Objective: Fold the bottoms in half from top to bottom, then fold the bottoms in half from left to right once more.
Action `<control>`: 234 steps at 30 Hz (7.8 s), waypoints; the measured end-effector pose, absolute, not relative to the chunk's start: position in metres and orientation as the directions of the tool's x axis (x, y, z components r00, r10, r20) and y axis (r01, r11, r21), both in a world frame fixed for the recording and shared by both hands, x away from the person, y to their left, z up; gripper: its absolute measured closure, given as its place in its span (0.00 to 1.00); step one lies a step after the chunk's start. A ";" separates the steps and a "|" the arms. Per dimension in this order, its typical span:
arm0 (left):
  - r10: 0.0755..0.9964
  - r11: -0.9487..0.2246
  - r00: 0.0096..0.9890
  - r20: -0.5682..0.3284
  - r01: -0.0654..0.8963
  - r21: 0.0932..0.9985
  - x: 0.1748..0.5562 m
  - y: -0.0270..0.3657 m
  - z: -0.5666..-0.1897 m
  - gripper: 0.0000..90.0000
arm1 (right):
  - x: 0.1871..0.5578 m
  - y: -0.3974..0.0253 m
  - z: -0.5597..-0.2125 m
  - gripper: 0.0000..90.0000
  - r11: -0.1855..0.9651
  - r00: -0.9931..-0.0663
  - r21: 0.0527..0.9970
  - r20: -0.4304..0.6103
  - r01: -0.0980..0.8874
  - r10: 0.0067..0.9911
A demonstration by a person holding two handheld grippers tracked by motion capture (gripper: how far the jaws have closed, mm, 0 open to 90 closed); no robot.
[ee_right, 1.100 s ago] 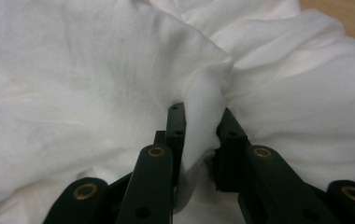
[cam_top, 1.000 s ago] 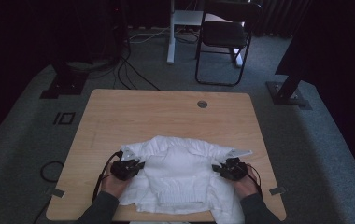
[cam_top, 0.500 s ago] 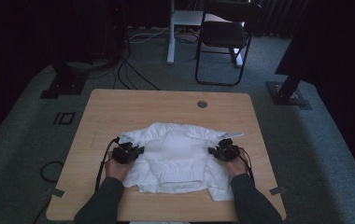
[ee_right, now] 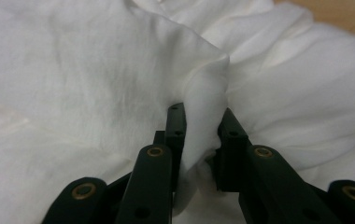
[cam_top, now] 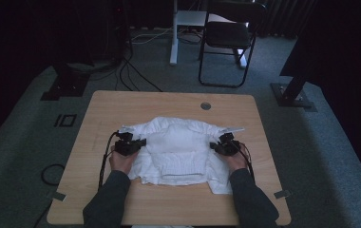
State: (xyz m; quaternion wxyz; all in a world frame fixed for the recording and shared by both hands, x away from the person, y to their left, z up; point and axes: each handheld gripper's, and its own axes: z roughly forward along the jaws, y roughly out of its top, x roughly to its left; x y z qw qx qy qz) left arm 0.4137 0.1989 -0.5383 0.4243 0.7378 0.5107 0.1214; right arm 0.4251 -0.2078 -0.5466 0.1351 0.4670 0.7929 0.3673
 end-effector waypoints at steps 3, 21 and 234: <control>0.843 -0.079 0.466 -0.269 0.602 0.795 0.406 0.206 -0.519 0.92 | 0.418 -0.215 -0.534 0.88 0.253 -0.512 0.744 0.137 0.618 0.848; 0.735 -0.027 0.627 -0.256 0.405 0.914 0.336 0.225 -0.444 0.92 | 0.339 -0.258 -0.449 0.89 0.181 -0.617 0.919 0.081 0.350 0.783; 0.688 -0.157 0.706 -0.168 0.370 0.916 0.348 0.138 -0.415 0.94 | 0.356 -0.102 -0.553 0.56 0.455 -0.657 0.725 -0.004 0.518 0.754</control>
